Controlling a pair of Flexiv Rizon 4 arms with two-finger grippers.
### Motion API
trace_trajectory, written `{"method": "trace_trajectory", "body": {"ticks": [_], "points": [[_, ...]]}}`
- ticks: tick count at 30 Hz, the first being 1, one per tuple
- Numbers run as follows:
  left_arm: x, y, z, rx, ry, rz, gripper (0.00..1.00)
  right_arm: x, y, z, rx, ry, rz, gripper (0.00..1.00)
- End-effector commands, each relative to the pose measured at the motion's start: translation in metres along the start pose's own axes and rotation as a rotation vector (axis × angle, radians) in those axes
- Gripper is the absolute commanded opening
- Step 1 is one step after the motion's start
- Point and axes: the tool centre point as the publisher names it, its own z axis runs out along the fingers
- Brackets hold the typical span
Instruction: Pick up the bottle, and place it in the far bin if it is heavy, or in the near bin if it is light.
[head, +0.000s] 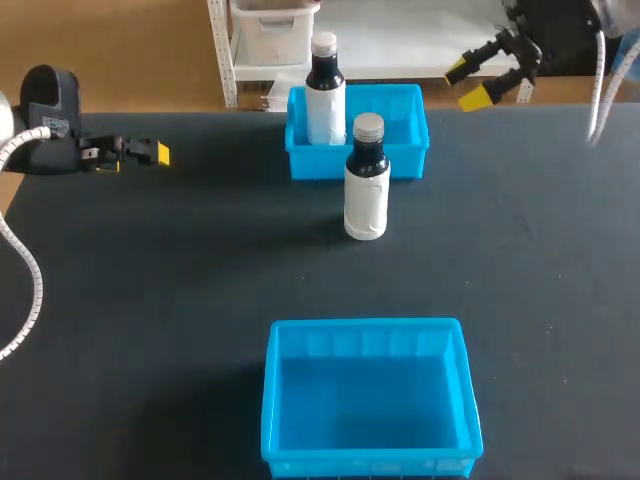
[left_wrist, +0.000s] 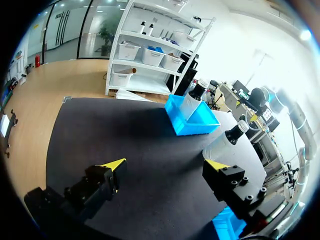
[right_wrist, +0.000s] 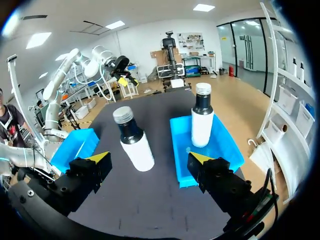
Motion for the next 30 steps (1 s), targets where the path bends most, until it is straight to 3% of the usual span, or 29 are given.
{"method": "trace_trajectory", "body": {"ticks": [1, 19, 25, 30], "points": [[0.0, 0.0, 0.0, 0.0, 0.0, 0.0, 1.0, 0.007, 0.056, 0.0, 0.326, -0.004, -0.001, 1.0], [0.0, 0.0, 0.0, 0.0, 0.0, 0.0, 1.0, 0.018, 0.081, 0.019, 0.496, 0.024, -0.025, 1.0], [0.0, 0.0, 0.0, 0.0, 0.0, 0.0, 1.0, 0.016, 0.078, 0.03, 0.544, 0.037, -0.012, 1.0], [0.0, 0.0, 0.0, 0.0, 0.0, 0.0, 1.0, 0.013, 0.07, 0.04, 0.525, 0.011, -0.019, 1.0]]}}
